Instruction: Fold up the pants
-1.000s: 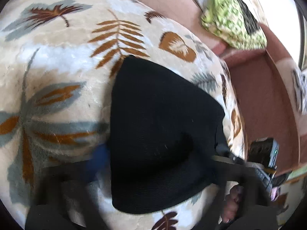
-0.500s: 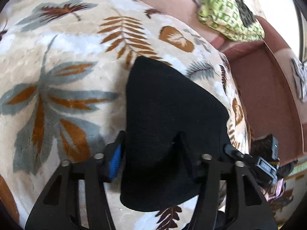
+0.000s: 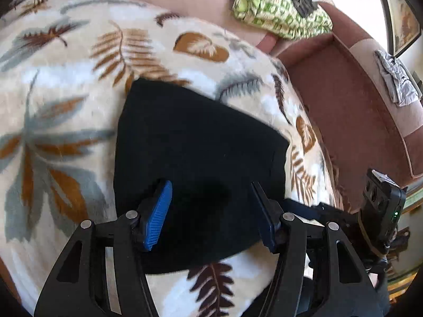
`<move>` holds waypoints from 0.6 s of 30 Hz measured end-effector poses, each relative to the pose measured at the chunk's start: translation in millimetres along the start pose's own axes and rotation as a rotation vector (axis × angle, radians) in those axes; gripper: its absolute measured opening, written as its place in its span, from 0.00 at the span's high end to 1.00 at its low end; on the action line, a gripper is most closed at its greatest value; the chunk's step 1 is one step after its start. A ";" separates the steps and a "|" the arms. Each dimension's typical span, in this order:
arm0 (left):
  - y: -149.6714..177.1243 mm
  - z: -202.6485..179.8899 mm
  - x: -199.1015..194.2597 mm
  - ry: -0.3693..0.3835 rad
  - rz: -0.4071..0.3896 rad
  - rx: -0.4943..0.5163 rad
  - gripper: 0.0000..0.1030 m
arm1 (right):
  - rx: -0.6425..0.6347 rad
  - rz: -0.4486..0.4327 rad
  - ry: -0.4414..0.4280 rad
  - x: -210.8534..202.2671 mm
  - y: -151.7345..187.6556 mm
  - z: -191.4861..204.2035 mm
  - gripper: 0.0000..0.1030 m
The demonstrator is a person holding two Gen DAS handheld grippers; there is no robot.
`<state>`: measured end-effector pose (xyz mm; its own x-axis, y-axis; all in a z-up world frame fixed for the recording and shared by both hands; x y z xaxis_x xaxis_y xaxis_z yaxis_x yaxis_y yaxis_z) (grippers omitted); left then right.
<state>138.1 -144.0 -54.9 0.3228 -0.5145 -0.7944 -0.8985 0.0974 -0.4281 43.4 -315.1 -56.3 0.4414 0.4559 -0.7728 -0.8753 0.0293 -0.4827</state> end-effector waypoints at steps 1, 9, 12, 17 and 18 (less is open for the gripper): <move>-1.2 -0.6 -2.0 0.010 -0.003 -0.003 0.42 | 0.006 -0.005 0.005 -2.8 -1.2 -1.6 0.59; -51.0 2.5 -40.2 0.129 -0.236 -0.080 0.30 | -0.062 -0.159 0.061 -38.5 -40.4 11.5 0.58; -66.6 4.7 -13.5 0.098 -0.190 -0.075 0.29 | -0.120 -0.217 0.075 -26.7 -63.4 14.7 0.58; -58.4 19.1 19.4 0.042 -0.071 -0.107 0.29 | -0.100 -0.100 0.110 38.8 -62.3 -17.4 0.52; -57.8 18.4 20.0 0.034 -0.070 -0.099 0.29 | -0.083 -0.149 0.086 35.7 -62.7 -20.2 0.50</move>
Point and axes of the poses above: each gripper's, at about its wrist camera, not at the fingertips, and x roughly the way its jaws point, z to its left, y to its underside, the point moved 5 cm from there along x, roughly the way its jaws point, and after that the axes turned 9 degrees about -y, right-handed, at the moved point
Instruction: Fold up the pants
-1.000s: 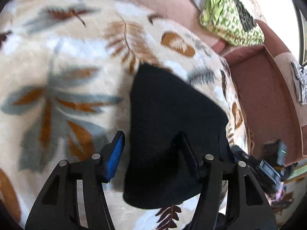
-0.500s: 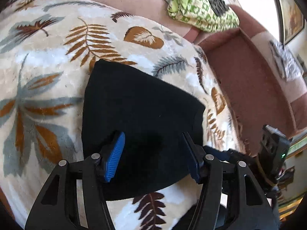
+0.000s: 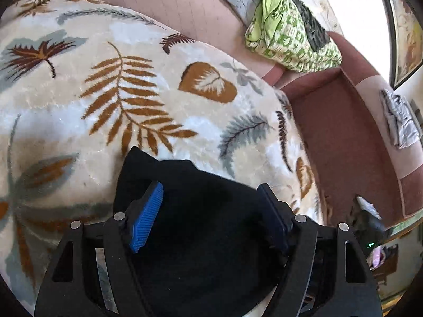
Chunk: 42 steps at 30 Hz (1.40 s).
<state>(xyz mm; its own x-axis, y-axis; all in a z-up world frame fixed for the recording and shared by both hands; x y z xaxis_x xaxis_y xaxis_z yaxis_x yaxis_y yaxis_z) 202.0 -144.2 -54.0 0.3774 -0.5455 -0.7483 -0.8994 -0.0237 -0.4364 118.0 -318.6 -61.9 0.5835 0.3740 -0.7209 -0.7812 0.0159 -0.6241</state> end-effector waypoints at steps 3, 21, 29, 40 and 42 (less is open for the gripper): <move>2.2 -3.3 -0.4 -0.020 0.002 0.017 0.28 | 0.059 -0.016 -0.040 -3.6 1.1 -5.2 0.47; 120.3 -42.8 -86.9 -0.343 -0.227 0.296 0.12 | 0.179 -0.212 0.155 -137.1 84.4 48.5 0.34; 157.5 -60.3 -82.8 -0.370 -0.229 0.381 0.04 | 0.147 -0.187 0.256 -132.6 90.4 56.1 0.34; 155.1 -61.4 -81.9 -0.377 -0.241 0.382 0.02 | 0.225 -0.200 0.215 -134.0 95.8 41.0 0.34; 155.3 -60.0 -81.1 -0.385 -0.239 0.382 0.02 | 0.229 -0.198 0.212 -133.8 95.6 41.0 0.34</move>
Point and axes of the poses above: each gripper's, at about its wrist camera, not at the fingertips, and x roughly the way its jaws point, z to its left, y to its underside, the point moved 5 cm from there along x, roughly the way its jaws point, and after that the axes turned 9 degrees about -y, right-handed, at the moved point
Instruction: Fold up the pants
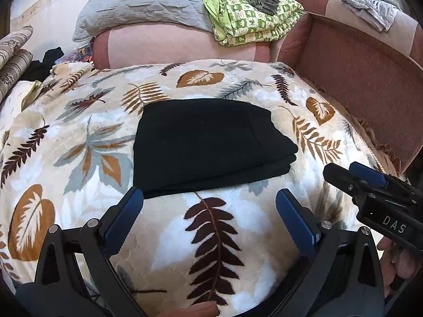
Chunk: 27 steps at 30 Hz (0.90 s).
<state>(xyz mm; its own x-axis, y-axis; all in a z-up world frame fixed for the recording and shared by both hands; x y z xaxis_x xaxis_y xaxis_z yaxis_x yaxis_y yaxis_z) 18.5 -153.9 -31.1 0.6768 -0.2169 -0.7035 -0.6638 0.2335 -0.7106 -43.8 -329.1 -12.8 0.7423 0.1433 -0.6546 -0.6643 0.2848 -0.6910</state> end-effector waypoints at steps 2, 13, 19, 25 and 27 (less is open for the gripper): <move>0.8 1.4 1.7 -0.007 0.008 -0.002 0.02 | -0.006 0.002 0.001 0.4 0.1 0.5 0.34; 1.9 5.3 5.0 -0.003 0.025 -0.021 0.02 | -0.014 0.008 0.002 1.6 0.6 1.0 0.34; 2.5 4.8 6.6 0.004 0.034 -0.022 0.02 | -0.013 0.008 0.002 1.5 0.9 1.4 0.34; 4.3 7.5 11.5 0.016 0.062 -0.040 0.02 | -0.014 0.007 0.003 1.7 0.8 1.1 0.34; 4.5 8.0 11.9 0.015 0.065 -0.046 0.02 | -0.014 0.007 0.002 1.8 0.6 1.8 0.34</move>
Point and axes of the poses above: each gripper's, at about its wrist camera, not at the fingertips, and x roughly the way its jaws point, z to its left, y to its underside, the point moved 5 cm from there along x, roughly the way its jaws point, and after that the axes turned 9 degrees about -y, right-handed, at the moved point
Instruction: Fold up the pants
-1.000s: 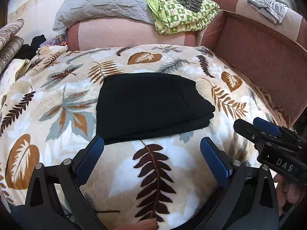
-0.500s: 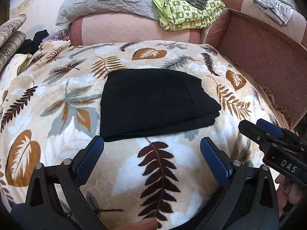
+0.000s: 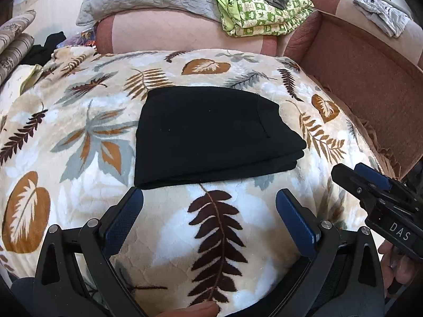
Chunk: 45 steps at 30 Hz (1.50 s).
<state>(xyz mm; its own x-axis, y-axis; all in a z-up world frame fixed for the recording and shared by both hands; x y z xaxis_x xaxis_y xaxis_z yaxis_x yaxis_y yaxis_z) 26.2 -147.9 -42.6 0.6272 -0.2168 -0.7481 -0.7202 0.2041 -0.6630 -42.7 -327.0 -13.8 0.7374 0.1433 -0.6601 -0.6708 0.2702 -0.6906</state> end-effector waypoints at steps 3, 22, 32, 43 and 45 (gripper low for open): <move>0.0 0.7 0.2 0.003 0.003 -0.004 0.02 | -0.001 0.001 0.000 0.1 0.0 0.1 0.34; -0.1 1.0 0.7 0.003 0.004 -0.006 0.02 | 0.000 0.000 0.001 0.0 0.3 0.7 0.34; -0.1 1.5 1.2 0.005 0.005 -0.006 0.02 | 0.001 0.001 0.002 0.4 0.5 0.7 0.34; 2.1 1.0 2.4 0.006 0.008 -0.007 0.02 | 0.002 0.001 0.003 0.0 0.7 1.1 0.34; 1.8 1.3 2.5 0.006 0.009 -0.008 0.02 | 0.001 0.001 0.003 0.1 0.7 1.1 0.34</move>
<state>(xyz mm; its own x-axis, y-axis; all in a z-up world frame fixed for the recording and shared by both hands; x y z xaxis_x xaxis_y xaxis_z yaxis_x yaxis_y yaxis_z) 26.8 -146.8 -45.7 0.6188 -0.2206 -0.7540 -0.7283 0.1987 -0.6558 -43.0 -325.7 -14.0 0.7365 0.1407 -0.6617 -0.6714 0.2715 -0.6896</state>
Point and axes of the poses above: each gripper's, at about its wrist camera, not at the fingertips, and x roughly the way its jaws point, z to its left, y to its underside, the point moved 5 cm from there along x, roughly the way its jaws point, and after that the axes turned 9 degrees about -y, right-handed, at the moved point
